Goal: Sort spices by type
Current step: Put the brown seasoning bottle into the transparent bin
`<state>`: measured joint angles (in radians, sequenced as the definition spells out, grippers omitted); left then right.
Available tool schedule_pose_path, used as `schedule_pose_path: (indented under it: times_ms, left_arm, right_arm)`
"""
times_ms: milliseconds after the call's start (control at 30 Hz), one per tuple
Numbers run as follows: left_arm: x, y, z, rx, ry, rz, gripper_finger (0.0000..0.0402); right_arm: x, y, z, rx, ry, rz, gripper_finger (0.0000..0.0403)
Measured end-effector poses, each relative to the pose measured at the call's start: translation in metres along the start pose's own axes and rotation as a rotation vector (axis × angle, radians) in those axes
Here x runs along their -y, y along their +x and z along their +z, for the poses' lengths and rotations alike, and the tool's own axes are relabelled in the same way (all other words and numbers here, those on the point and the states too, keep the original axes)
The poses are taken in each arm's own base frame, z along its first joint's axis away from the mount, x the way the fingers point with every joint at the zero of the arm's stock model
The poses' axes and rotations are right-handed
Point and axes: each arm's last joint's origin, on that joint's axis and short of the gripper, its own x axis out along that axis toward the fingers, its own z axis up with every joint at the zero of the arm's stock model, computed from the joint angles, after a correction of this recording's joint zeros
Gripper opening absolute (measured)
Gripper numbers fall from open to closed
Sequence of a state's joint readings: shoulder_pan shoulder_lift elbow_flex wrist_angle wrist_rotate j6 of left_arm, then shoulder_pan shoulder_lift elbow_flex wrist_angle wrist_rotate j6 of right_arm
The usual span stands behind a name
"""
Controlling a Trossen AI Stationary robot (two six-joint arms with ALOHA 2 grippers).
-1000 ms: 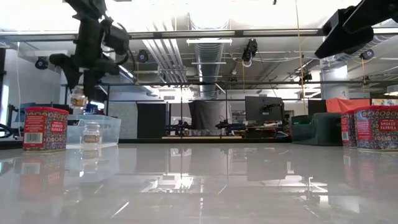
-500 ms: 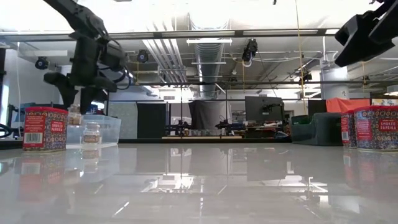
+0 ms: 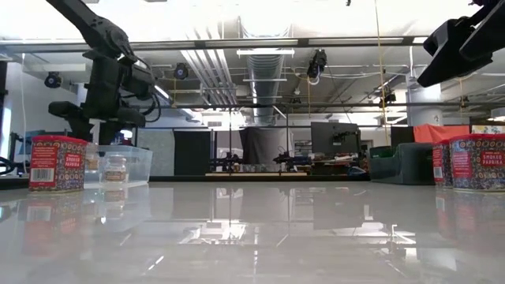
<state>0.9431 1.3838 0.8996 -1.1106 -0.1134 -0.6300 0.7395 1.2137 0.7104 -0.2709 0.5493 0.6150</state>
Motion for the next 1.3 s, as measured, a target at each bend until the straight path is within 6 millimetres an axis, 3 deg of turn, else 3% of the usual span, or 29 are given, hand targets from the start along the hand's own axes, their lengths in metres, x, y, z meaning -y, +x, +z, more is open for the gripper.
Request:
schedule_pose_path:
  times_ms: [633, 1300]
  left_arm:
    - [0.003, 0.008, 0.007, 0.002, -0.035, -0.039, 0.0162]
    - [0.007, 0.023, 0.009, -0.061, -0.019, -0.015, 0.0170]
  right_arm:
    - [0.000, 0.000, -0.001, -0.001, 0.003, -0.003, 0.0242]
    - [0.001, 0.001, -0.002, -0.004, -0.001, -0.005, 0.0274]
